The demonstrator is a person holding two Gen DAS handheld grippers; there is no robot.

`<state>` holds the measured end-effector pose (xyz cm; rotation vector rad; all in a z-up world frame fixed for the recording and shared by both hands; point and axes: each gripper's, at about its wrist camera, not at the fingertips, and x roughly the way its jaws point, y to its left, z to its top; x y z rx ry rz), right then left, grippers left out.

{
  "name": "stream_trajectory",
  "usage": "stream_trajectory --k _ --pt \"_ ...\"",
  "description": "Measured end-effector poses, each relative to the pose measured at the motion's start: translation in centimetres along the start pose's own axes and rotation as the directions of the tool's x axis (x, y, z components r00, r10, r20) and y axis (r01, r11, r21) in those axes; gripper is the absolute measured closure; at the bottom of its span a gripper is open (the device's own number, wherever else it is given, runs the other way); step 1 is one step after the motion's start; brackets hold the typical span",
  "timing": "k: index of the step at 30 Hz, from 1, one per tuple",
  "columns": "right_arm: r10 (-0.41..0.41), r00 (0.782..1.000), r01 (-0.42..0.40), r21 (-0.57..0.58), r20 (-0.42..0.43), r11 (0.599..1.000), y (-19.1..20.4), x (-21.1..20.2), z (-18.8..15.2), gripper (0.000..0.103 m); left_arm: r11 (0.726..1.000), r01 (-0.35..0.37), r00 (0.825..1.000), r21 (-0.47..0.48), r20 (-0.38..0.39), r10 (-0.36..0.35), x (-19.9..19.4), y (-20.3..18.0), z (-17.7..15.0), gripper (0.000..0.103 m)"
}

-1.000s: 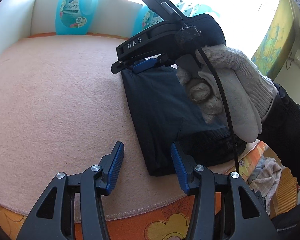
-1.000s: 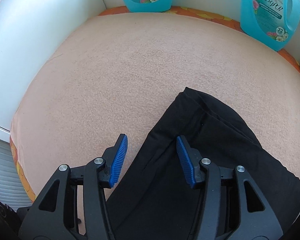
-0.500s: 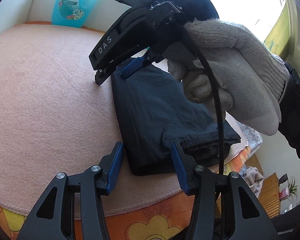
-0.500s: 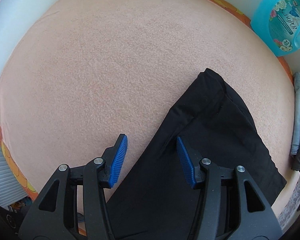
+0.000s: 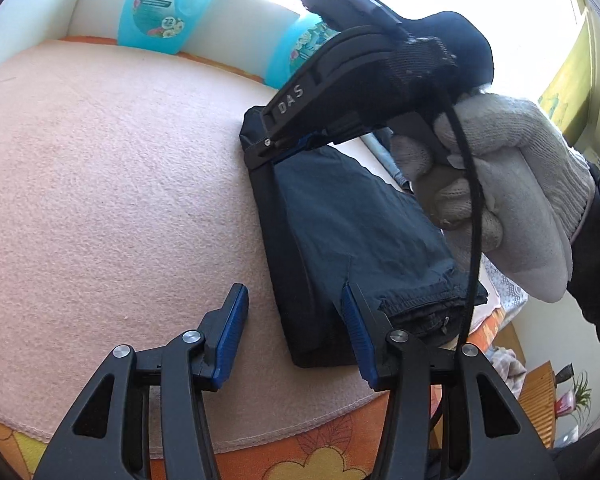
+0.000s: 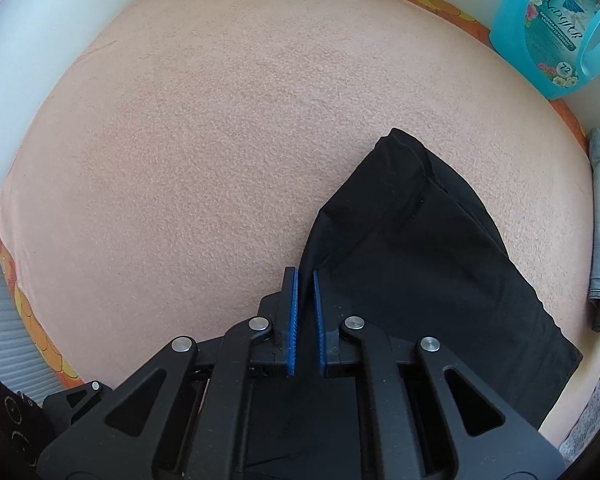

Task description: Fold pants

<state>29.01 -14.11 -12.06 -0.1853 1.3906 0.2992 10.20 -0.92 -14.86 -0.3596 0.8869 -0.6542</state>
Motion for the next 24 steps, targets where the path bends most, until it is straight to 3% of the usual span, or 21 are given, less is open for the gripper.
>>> stream_trajectory --k 10,11,13,17,21,24 --pt "0.084 0.992 -0.088 0.041 0.098 0.995 -2.6 -4.0 -1.7 0.099 0.999 0.036 0.999 -0.027 -0.007 -0.036 2.1 -1.5 0.9 0.056" --pt "0.082 0.991 -0.086 0.038 0.103 0.996 -2.5 -4.2 -1.9 0.099 0.999 0.035 0.999 -0.019 -0.006 -0.035 2.2 -1.7 0.9 0.058" --pt "0.077 0.992 -0.081 0.031 0.102 0.996 -2.5 -4.2 -2.2 0.099 0.999 0.037 0.999 -0.007 0.003 -0.037 2.4 -2.0 1.0 0.082" --pt "0.052 0.995 -0.053 0.014 0.085 0.998 -1.2 -3.2 -1.4 0.098 0.999 0.031 0.999 0.033 0.019 -0.032 2.5 -3.1 1.2 0.085" --pt "-0.018 0.998 0.019 -0.016 0.058 1.0 -0.5 -2.1 -0.8 0.053 0.998 0.038 0.999 0.049 0.028 -0.04 2.4 -3.7 1.3 0.087" --pt "-0.019 0.999 0.021 -0.041 0.031 0.999 0.0 -1.2 -0.7 0.054 0.997 0.04 0.998 0.067 0.036 -0.043 2.1 -4.0 1.5 0.087"
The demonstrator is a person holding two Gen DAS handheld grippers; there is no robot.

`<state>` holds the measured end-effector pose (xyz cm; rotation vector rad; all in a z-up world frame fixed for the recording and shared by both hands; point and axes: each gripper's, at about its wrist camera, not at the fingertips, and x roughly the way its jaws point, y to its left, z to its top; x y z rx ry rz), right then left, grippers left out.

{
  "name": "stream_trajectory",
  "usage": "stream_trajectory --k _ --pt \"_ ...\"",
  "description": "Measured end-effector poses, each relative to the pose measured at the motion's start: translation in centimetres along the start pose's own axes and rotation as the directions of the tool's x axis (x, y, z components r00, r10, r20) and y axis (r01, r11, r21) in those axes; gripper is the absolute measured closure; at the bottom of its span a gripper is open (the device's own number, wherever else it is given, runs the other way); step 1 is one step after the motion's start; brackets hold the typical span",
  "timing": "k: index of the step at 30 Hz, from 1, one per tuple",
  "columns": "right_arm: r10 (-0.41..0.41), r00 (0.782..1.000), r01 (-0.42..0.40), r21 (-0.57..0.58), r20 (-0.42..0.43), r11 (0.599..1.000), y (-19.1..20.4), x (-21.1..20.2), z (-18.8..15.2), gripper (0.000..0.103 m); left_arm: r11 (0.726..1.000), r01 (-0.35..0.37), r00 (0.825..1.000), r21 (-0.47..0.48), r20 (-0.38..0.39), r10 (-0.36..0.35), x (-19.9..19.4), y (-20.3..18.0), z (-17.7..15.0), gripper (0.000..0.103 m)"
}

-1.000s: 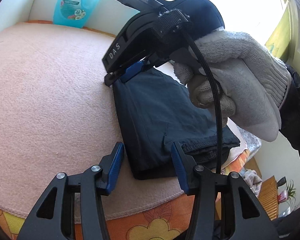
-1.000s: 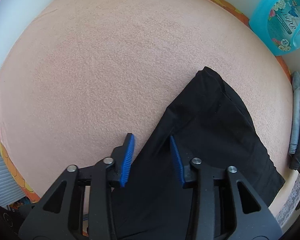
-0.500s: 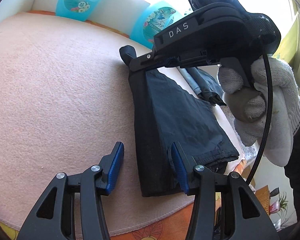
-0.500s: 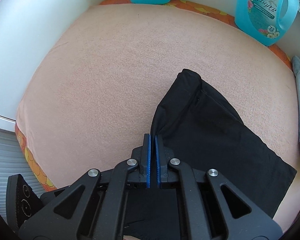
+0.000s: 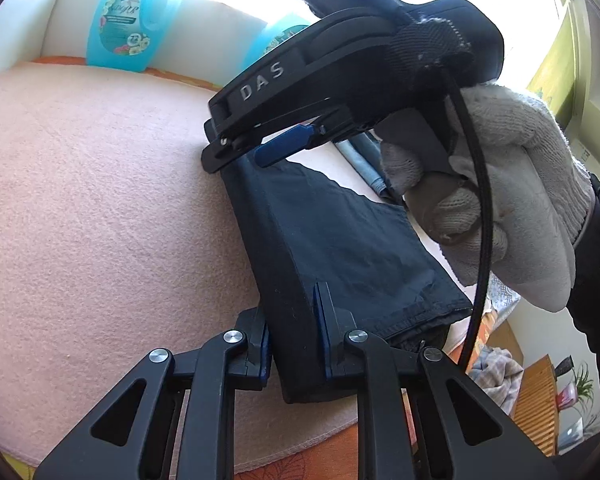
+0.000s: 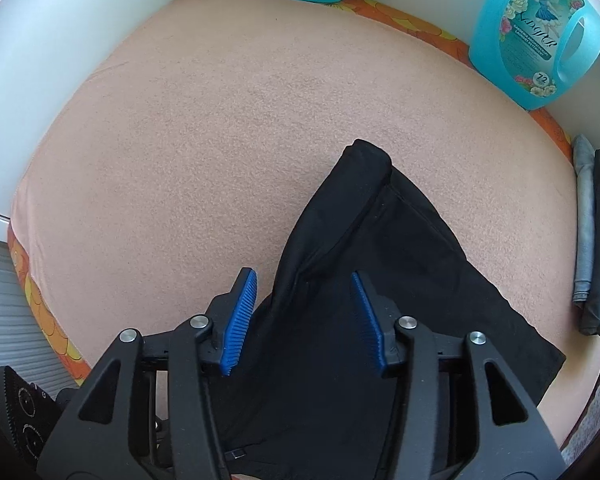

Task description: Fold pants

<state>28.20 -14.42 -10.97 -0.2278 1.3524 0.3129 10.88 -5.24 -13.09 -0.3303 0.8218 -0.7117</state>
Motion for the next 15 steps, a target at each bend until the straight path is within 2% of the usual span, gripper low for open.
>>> stream_trajectory --k 1,3,4,7,11,15 --pt "0.01 1.0 -0.01 -0.003 -0.004 1.0 0.1 0.3 -0.1 0.068 1.0 0.0 1.0 0.005 0.003 0.0 0.1 -0.1 -0.1 0.087" --pt "0.03 1.0 -0.03 0.016 -0.008 0.999 0.1 0.5 -0.2 0.087 1.0 0.002 1.0 0.01 0.005 -0.002 -0.1 0.0 0.0 0.088" --pt "0.04 0.999 -0.04 0.019 0.006 0.999 0.1 0.4 -0.3 0.092 1.0 0.008 1.0 0.007 0.008 -0.008 -0.2 0.0 0.1 0.088" --pt "0.066 0.997 -0.067 0.026 0.048 0.997 0.1 -0.6 -0.6 0.096 0.999 0.032 0.999 0.002 0.022 -0.032 -0.7 0.3 0.3 0.09" --pt "0.107 0.989 -0.115 0.066 0.106 0.991 0.2 -2.1 -0.6 0.097 0.998 0.059 0.997 0.013 0.048 -0.06 -1.8 0.2 0.5 0.091" --pt "0.157 0.976 -0.167 0.051 0.152 0.985 1.7 -3.5 0.2 0.097 0.998 0.051 0.996 0.033 0.074 -0.053 -3.5 0.3 0.8 0.091"
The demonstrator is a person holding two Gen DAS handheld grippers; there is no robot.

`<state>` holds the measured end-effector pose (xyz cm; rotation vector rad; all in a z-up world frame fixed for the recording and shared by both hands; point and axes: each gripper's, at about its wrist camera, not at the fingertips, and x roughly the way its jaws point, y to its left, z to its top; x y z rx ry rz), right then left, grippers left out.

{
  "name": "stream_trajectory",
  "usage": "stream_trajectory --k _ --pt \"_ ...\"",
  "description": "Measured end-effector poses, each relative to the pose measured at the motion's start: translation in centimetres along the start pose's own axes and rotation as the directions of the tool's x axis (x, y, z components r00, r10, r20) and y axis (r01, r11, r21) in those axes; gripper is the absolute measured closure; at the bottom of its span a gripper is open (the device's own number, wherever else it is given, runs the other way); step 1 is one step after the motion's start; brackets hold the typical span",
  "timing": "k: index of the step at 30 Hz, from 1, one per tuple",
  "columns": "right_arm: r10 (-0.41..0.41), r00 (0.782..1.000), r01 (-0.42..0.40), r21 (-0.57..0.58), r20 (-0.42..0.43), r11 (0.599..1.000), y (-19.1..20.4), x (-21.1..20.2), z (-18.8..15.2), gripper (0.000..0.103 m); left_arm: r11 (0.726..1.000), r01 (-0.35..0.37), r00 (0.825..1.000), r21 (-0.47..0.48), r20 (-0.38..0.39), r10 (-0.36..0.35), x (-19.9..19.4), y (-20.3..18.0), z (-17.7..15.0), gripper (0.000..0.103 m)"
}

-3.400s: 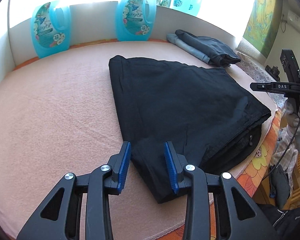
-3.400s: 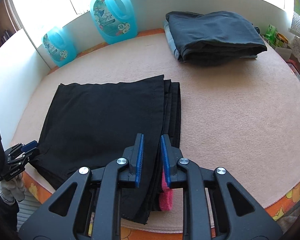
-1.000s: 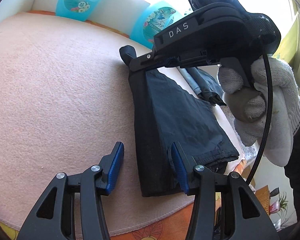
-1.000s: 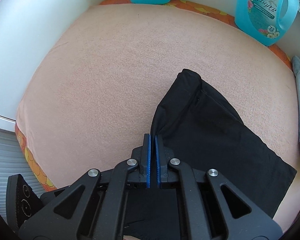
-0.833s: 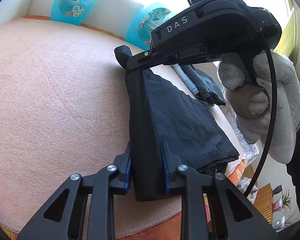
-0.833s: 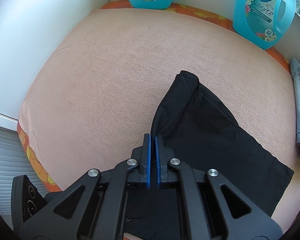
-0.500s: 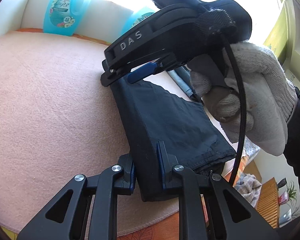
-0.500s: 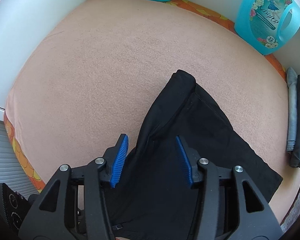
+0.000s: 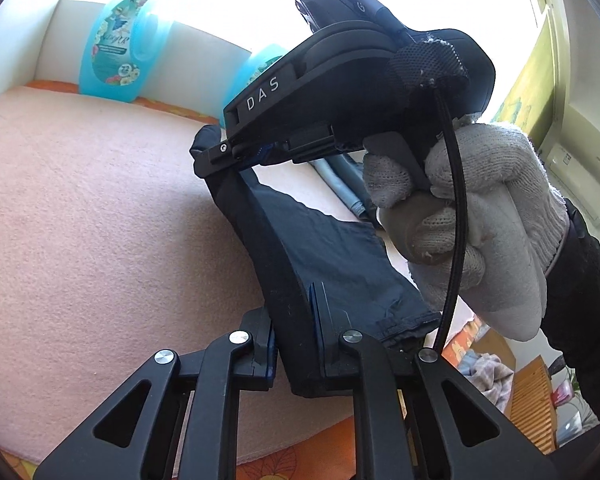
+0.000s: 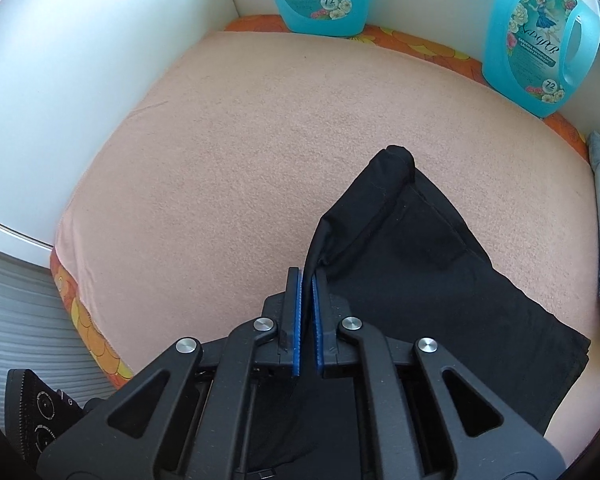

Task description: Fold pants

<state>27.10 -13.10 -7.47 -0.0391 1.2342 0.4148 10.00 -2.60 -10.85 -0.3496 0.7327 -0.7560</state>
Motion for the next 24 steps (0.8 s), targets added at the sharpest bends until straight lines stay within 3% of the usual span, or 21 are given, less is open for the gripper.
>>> stream_trajectory --k 8,12,16,20,21,24 --pt "0.093 0.994 -0.088 -0.072 0.056 0.993 4.5 -0.7 1.2 0.1 0.998 -0.059 0.998 0.021 0.038 0.058 -3.7 0.3 0.7 0.091" --pt "0.168 0.981 -0.162 -0.066 0.097 0.985 3.6 -2.8 0.5 0.102 0.997 -0.046 0.999 0.059 0.022 0.045 -3.1 -2.0 0.9 0.091" --pt "0.15 0.977 -0.138 -0.087 0.148 0.987 1.7 -5.6 -0.4 0.102 0.994 -0.019 1.0 0.111 0.026 0.016 -2.1 -4.3 1.6 0.092" --pt "0.07 0.991 -0.062 -0.079 0.112 0.995 -0.6 -6.5 -1.3 0.099 0.987 0.0 1.0 0.162 0.01 -0.001 -0.8 -6.5 1.8 0.092" --pt "0.06 0.992 -0.051 -0.082 0.108 0.995 -1.1 -6.6 -1.4 0.093 0.986 0.006 1.0 0.168 0.005 -0.007 -0.7 -6.8 1.7 0.092" --pt "0.037 0.995 -0.028 -0.097 0.092 0.995 -2.1 -6.5 -1.8 0.045 0.983 0.019 1.0 0.185 -0.008 -0.018 0.2 -7.8 1.8 0.092"
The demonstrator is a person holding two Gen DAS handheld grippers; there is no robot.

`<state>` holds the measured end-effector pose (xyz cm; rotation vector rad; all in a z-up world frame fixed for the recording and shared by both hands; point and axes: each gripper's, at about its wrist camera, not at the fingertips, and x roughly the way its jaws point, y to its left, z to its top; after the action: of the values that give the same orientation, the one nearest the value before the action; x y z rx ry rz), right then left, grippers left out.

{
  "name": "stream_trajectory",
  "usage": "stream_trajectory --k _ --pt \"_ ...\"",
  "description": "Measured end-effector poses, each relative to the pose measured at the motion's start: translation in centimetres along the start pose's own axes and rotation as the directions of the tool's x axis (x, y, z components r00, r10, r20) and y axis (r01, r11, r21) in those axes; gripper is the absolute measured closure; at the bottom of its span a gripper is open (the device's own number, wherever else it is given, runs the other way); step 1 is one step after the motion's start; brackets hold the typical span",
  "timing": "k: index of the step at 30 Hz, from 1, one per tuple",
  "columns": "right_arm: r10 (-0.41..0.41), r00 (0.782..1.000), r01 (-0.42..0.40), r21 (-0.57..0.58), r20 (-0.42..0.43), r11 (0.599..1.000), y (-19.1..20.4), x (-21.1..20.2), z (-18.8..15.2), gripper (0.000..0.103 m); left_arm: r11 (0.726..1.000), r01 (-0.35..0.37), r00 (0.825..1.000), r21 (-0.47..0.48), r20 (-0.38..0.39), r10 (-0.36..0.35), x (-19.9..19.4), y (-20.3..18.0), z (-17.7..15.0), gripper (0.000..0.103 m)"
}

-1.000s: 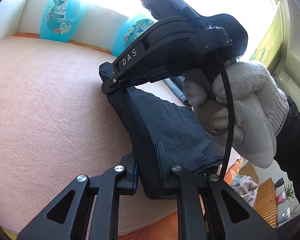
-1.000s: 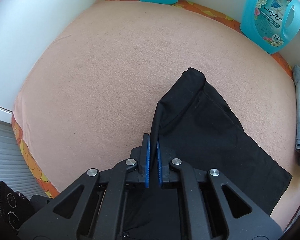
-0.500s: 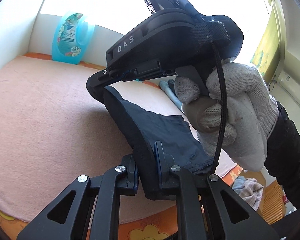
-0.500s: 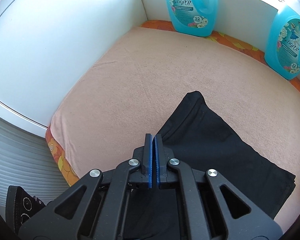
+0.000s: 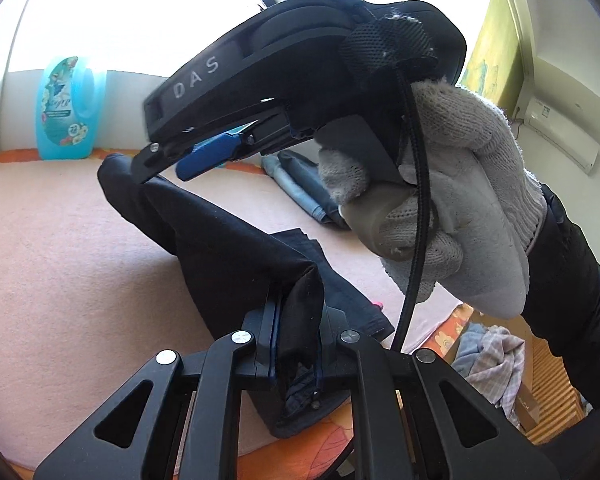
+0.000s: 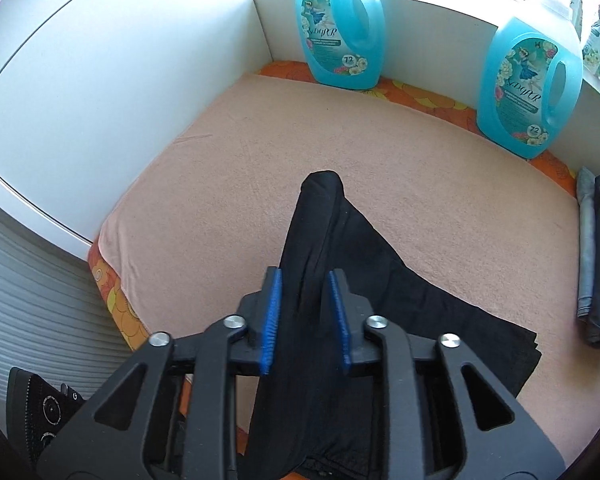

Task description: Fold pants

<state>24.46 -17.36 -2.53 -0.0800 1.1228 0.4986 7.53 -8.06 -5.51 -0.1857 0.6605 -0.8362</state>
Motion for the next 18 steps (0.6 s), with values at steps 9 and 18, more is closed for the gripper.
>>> stream_trajectory --k 9,18 --pt "0.018 1.0 -0.018 0.001 -0.016 1.0 -1.6 -0.7 -1.4 0.047 0.999 0.003 1.0 0.046 -0.023 -0.002 1.3 -2.1 0.5 0.092" --pt "0.024 0.994 -0.046 0.195 0.11 0.98 -9.0 -4.4 -4.2 0.098 0.993 0.048 0.998 0.109 -0.054 -0.042 3.0 -3.6 1.4 0.092"
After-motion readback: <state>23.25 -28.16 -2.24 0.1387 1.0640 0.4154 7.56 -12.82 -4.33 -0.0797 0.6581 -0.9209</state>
